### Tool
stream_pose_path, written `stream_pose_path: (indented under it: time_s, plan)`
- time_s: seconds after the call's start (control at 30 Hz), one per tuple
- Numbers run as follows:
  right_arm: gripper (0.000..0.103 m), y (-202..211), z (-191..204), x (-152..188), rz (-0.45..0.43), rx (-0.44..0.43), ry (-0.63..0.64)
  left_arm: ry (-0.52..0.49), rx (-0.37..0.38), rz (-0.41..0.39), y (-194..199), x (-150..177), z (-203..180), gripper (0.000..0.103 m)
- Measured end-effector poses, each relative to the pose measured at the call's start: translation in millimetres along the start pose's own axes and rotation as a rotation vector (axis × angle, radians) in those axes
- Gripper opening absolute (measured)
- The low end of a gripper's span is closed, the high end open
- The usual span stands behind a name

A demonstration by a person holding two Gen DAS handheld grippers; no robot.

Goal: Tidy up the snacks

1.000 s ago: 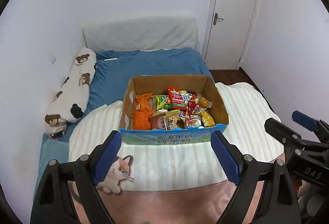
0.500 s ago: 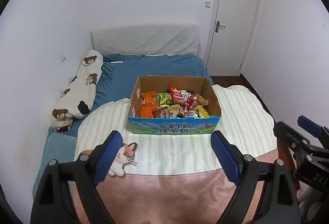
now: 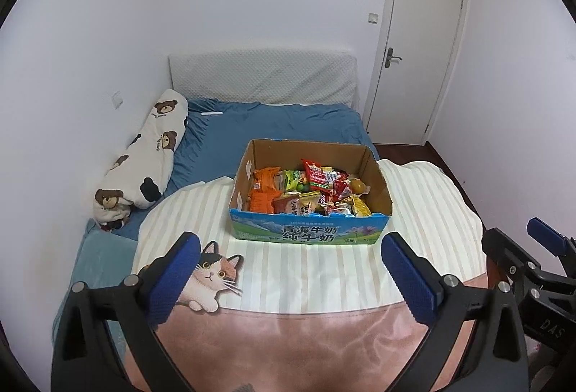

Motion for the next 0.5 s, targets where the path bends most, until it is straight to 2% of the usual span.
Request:
stream_pose_path:
  time_s: [0.27, 0.5]
  plan:
    - [0.102, -52, -16, -12, 0.035, 0.013, -0.016, -0.001, -0.015, 0.026, -40, -8, -6, 0.103]
    - [0.102, -105, -22, -21, 0.09, 0.015, -0.013, -0.012, -0.061, 0.063, -84, -20, -10, 0.103]
Point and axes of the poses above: each gripper's, at about its wrist camera, not at the fingertips, and y roughly against the way its jaws point, z to its left, x to its underside, the point moved 5 cm from there along -y, roughly the way its jaws point, and after that the axes turned 15 degrees about y, right-handed, at the moved point
